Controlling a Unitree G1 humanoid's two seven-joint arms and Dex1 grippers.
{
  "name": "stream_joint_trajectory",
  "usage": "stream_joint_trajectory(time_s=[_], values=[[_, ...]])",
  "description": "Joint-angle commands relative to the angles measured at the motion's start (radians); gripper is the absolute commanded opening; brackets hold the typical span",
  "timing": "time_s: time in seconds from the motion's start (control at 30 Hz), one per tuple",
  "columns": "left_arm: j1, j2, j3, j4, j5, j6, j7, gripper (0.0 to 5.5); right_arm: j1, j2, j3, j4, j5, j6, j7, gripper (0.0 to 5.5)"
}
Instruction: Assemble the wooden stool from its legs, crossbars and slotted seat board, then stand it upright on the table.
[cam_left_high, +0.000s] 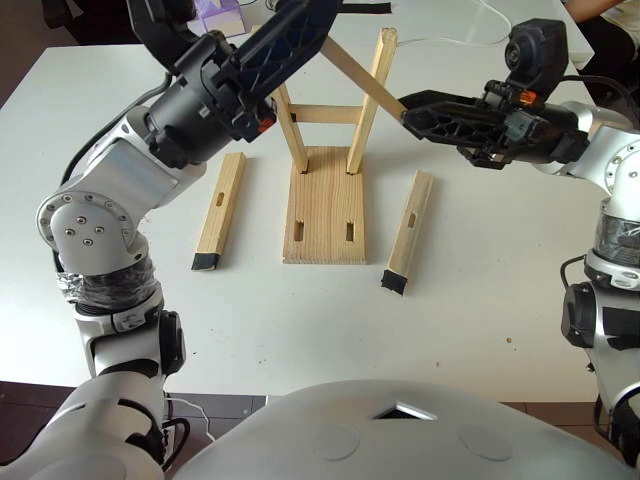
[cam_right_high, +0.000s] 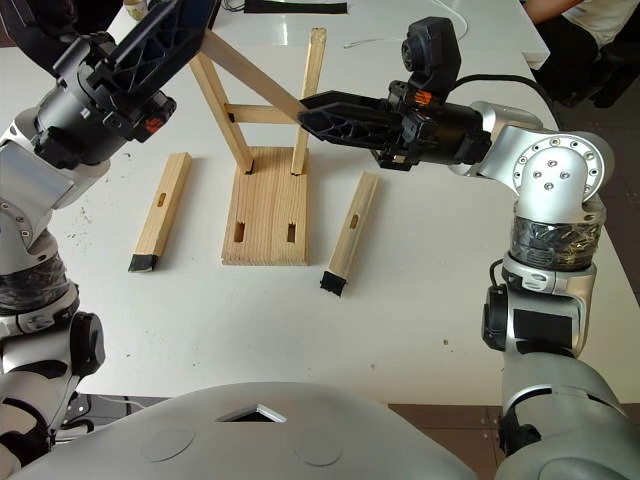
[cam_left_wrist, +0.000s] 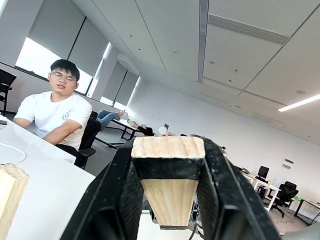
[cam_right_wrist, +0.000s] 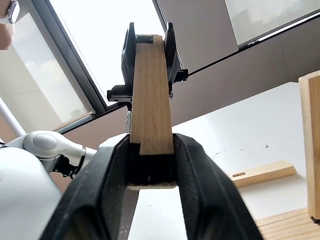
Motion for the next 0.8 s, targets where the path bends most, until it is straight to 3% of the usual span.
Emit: stream_joint_trajectory(time_s=[0.03,0.23,0.33,0.43,0.6,0.8], values=[[0.016,0.024,-0.007,0.002,0.046,0.015,-0.027,1.31,0.011,-0.009,-0.004,-0.020,-0.077,-0.079,-0.016,1.34],[0.009,0.064,0.014,0.057,0.148,0.000,-0.049,1.31,0.153,-0.084,0.047,-0.047,-0.307,-0.338,0.122,2.32],[0.001,0.111,0.026,0.089,0.217,-0.001,-0.097,1.31,0.223,-0.095,0.036,-0.030,-0.405,-0.449,0.102,2.76],[0.049,0.235,0.026,0.136,0.430,-0.057,-0.207,1.31,0.255,-0.067,-0.033,-0.022,-0.423,-0.496,0.021,2.79],[0.170,0.421,0.033,0.459,0.807,-0.264,-0.374,1.31,0.426,0.000,-0.157,-0.160,-0.405,-0.560,-0.124,2.79],[0.235,0.455,-0.004,0.700,1.039,-0.426,-0.510,1.31,0.512,0.109,-0.122,-0.241,-0.427,-0.626,-0.233,2.79]])
